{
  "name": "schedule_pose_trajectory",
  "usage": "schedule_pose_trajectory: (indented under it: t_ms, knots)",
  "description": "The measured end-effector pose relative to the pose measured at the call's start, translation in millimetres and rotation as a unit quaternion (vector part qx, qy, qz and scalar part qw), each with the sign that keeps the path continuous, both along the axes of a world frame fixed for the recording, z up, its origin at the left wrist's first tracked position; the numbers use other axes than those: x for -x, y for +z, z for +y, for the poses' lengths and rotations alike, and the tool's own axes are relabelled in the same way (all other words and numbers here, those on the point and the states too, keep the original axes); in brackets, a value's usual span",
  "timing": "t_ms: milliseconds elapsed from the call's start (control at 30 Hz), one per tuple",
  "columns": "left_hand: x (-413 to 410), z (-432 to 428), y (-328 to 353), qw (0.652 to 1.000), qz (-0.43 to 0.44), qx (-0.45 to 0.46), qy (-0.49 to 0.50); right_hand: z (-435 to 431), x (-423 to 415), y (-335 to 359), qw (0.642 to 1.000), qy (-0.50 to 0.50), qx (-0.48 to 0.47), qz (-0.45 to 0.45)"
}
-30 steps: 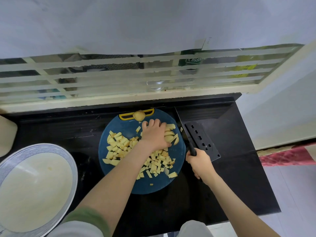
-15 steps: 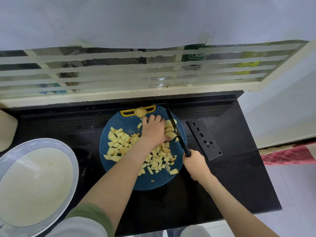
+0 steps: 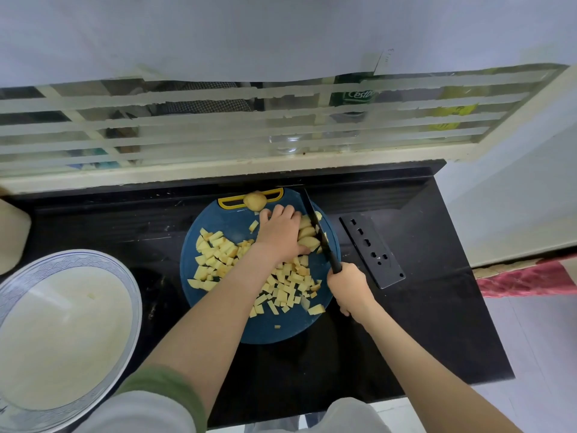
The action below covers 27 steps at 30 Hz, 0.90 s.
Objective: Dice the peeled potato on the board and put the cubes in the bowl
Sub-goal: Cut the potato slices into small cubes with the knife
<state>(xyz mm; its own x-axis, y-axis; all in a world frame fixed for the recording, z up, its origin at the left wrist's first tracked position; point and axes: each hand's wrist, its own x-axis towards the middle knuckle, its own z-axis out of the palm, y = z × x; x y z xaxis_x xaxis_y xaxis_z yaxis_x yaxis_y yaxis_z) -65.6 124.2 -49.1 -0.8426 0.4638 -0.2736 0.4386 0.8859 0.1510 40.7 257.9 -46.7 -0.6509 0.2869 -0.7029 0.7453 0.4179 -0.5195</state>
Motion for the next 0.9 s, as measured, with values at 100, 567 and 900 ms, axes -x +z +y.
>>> schedule_pose_trajectory:
  t_ms: [100,567,900]
  knots:
    - [-0.5,0.4,3.4,1.000,-0.002,0.011,-0.010,-1.9,-4.1,3.3,0.995,-0.070,0.073,0.006]
    - [-13.5,-0.7,2.6,0.998,-0.029,-0.010,0.052,-5.8,-20.0,17.4,0.999,-0.007,0.021,0.028]
    - [-16.7,-2.0,-1.6,1.000,0.009,0.001,0.022,-7.4,-12.9,11.1,1.000,0.022,-0.010,-0.003]
